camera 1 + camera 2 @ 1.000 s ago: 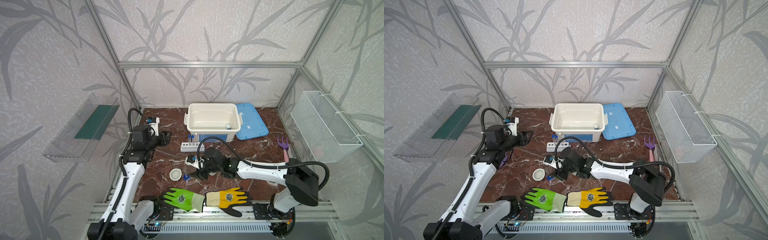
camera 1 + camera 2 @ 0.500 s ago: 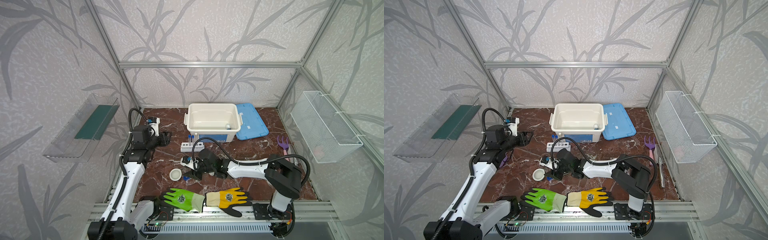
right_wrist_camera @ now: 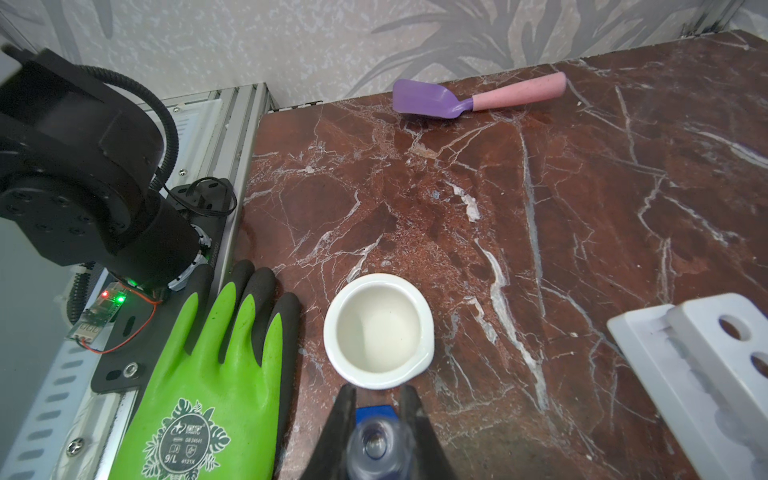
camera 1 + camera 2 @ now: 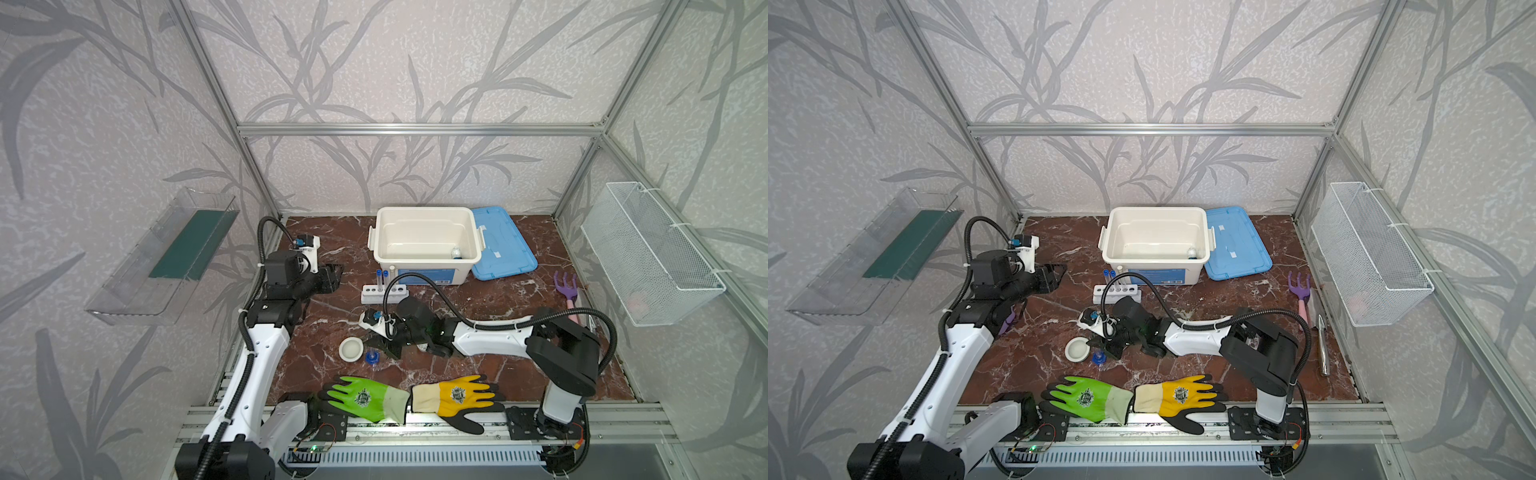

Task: Organize the chemistry lab equipment
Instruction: 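Lower the right gripper and close it on the cylinder's top, then lift the cylinder and carry it over the white bin with the right gripper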

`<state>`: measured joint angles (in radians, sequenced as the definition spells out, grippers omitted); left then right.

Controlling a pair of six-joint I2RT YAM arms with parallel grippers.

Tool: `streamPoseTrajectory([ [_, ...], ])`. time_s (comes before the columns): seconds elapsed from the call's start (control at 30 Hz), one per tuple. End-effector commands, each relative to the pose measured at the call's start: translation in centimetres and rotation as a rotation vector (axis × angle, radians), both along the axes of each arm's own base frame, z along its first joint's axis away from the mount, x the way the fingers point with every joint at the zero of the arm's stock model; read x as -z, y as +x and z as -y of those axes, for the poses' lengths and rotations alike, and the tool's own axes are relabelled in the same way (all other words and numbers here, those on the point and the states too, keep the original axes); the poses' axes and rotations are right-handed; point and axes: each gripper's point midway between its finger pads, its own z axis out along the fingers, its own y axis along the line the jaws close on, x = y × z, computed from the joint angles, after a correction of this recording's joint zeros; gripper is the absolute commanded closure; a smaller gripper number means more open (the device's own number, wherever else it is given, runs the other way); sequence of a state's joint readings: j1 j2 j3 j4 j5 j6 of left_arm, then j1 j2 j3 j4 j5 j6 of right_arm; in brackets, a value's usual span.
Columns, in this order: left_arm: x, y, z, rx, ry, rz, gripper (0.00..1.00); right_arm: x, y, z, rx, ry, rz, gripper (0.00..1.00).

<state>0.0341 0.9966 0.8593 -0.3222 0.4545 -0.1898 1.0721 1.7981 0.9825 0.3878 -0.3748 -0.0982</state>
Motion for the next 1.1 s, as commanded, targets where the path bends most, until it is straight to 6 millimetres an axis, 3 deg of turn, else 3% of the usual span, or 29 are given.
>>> streamPoseTrajectory([
  [0.0, -1.0, 0.2, -0.1, 0.007, 0.012, 0.027, 0.47, -2.4, 0.2, 0.2, 0.002, 0.026, 0.033, 0.83],
  [0.13, -1.1, 0.2, -0.1, 0.008, 0.013, 0.028, 0.47, -4.0, 0.7, 0.8, 0.007, 0.004, 0.083, 0.83],
  [0.33, -1.0, 0.2, 0.0, 0.013, 0.008, 0.024, 0.47, -9.3, 1.5, 2.0, 0.018, 0.038, 0.120, 0.83],
  [0.4, -1.0, 0.2, 0.0, 0.015, 0.008, 0.025, 0.47, -11.0, 3.1, 3.0, 0.051, 0.042, 0.135, 0.83],
  [0.63, -1.0, 0.1, 0.1, 0.020, 0.014, 0.022, 0.47, -18.3, 5.3, 5.1, 0.112, 0.077, 0.189, 0.83],
  [0.8, -0.9, 0.1, 0.2, 0.026, 0.012, 0.021, 0.47, -22.3, 8.7, 6.4, 0.200, 0.091, 0.221, 0.83],
  [1.07, -0.7, 0.0, 0.6, 0.041, 0.010, 0.014, 0.47, -25.5, 16.4, 7.0, 0.393, 0.107, 0.306, 0.83],
])
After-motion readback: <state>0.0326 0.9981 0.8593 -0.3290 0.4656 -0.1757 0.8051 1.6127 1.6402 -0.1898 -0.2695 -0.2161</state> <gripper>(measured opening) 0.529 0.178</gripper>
